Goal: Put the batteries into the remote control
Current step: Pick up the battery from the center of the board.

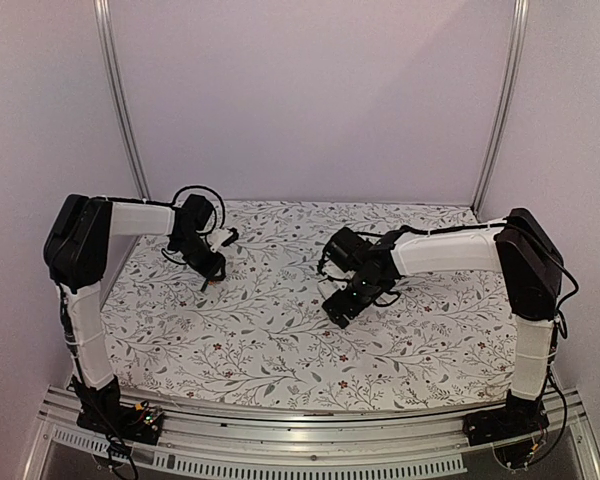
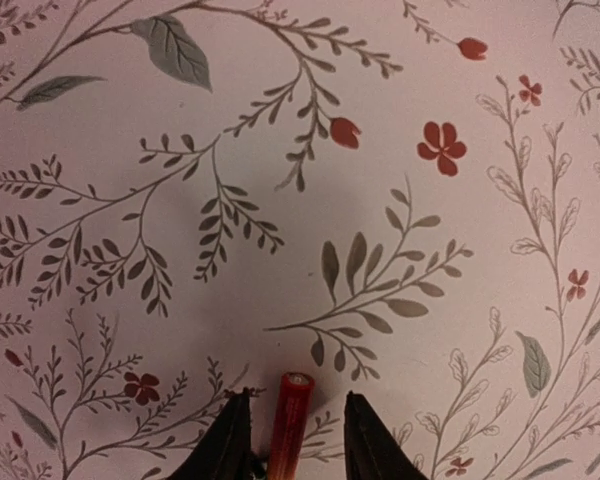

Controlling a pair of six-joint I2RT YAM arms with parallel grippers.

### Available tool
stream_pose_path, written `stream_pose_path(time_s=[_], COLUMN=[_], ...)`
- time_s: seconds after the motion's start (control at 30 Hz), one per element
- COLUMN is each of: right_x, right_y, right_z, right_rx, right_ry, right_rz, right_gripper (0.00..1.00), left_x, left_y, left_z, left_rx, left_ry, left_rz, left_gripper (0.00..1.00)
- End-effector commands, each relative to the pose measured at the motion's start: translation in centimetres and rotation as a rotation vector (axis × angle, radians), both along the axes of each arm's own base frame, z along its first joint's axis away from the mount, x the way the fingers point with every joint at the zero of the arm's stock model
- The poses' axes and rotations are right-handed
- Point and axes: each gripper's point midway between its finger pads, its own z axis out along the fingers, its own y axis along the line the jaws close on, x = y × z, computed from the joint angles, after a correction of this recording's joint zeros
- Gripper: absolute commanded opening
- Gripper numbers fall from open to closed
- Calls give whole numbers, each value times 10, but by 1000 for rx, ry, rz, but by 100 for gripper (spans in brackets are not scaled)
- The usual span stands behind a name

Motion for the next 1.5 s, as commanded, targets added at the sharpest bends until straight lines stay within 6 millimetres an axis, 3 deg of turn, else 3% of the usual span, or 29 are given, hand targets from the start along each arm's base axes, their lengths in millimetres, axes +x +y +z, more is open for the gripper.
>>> stream_pose_path(time_s=[0.0, 0.5, 0.8, 1.2, 1.47], right_x=[-2, -2, 1, 2, 5], right_y=[-1, -3, -2, -4, -6], right_z=[-4, -1, 7, 12, 18], right_rx=[-17, -19, -12, -14, -16], right_ry=[2, -5, -21, -33, -57], right_rz=[14, 10, 3, 7, 0], right_gripper=[99, 99, 99, 99, 99], left_x=[0, 2, 3, 3, 3], left_y=[5, 4, 4, 6, 9], left_z=[-3, -10, -11, -15, -16], left_rx=[4, -9, -11, -12, -36], left_ry=[22, 63, 68, 98, 113], left_rz=[13, 14, 17, 32, 56], left_gripper=[32, 30, 14, 18, 4])
